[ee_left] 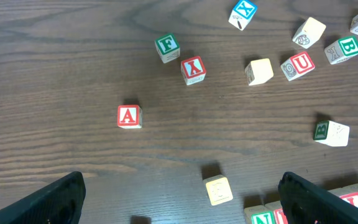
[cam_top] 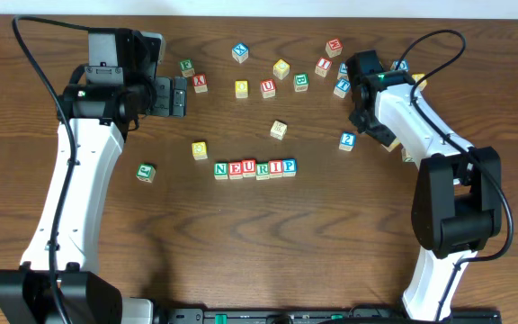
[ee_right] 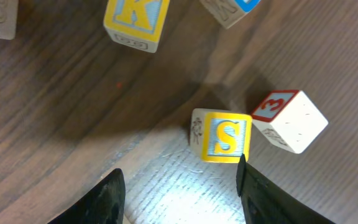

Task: Spell out NEURIPS
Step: 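Lower the right gripper around the yellow S block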

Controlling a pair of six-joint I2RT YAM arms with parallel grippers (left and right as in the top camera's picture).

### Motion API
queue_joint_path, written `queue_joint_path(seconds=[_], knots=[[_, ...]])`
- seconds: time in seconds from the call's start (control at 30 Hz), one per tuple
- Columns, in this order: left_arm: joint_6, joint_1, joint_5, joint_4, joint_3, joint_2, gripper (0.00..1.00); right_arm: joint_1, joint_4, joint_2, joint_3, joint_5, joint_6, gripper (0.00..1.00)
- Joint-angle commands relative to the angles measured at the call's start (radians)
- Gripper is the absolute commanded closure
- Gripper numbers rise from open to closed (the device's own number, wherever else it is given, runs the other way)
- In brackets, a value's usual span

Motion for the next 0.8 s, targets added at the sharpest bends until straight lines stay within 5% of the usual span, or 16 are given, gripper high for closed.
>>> queue_joint_path(seconds=[0.0, 0.77], knots=[[0.011, 0.003, 0.006, 0.0, 0.026, -0.004, 0.02, -0.015, 0.013, -0.001, -0.014, -0.01, 0.011, 0.47], [0.01, 0.003, 0.006, 0.0, 0.026, -0.004, 0.02, -0.092, 0.022, -0.001, -0.082, -0.024, 0.077, 0.49]])
